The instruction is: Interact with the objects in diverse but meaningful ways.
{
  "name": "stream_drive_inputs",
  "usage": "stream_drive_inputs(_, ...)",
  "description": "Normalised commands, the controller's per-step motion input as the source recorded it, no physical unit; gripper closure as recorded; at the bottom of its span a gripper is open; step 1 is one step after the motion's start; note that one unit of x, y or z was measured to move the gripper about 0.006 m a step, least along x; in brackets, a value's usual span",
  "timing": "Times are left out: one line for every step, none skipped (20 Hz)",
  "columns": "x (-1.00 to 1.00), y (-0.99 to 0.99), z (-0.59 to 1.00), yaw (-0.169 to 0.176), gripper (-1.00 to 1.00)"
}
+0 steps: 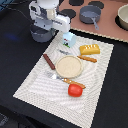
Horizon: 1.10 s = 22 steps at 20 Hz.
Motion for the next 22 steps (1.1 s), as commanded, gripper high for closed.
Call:
stream_drive_inputs(0.00,0.07,0.00,0.000,1.00)
stream_drive_inputs(0.02,0.09,0.05,0.000,1.00)
stream_drive_inputs(0.09,0.11,0.28,0.000,1.00)
stream_drive_inputs(0.06,0.15,0.40,0.000,1.00)
stream_drive_inputs(0.00,0.11,0.52,0.000,1.00)
stream_drive_inputs(0.00,0.15,0.59,0.000,1.00)
stream_drive_inputs(0.00,0.25,0.65,0.000,1.00)
stream_drive_inputs(0.00,0.28,0.88,0.000,1.00)
stream_drive_inputs(0.00,0.31,0.90,0.000,1.00)
stream_drive_inputs(0.00,0.34,0.98,0.003,1.00)
stream_drive_inputs(0.00,0.35,1.00,0.013,1.00)
stream_drive_inputs(0.00,0.38,1.00,0.013,1.00)
stream_drive_inputs(0.00,0.40,1.00,0.014,1.00)
stream_drive_inputs(0.00,0.42,1.00,0.016,1.00)
stream_drive_inputs(0.00,0.41,0.96,0.017,1.00)
stream_drive_inputs(0.00,0.47,0.80,0.014,1.00)
stream_drive_inputs(0.06,0.55,0.69,0.017,1.00)
stream_drive_inputs(0.10,0.58,0.58,0.020,1.00)
stream_drive_inputs(0.11,0.58,0.47,0.019,1.00)
stream_drive_inputs(0.16,0.63,0.40,0.014,1.00)
stream_drive_inputs(0.25,0.67,0.30,0.012,1.00)
stream_drive_inputs(0.32,0.70,0.21,0.003,1.00)
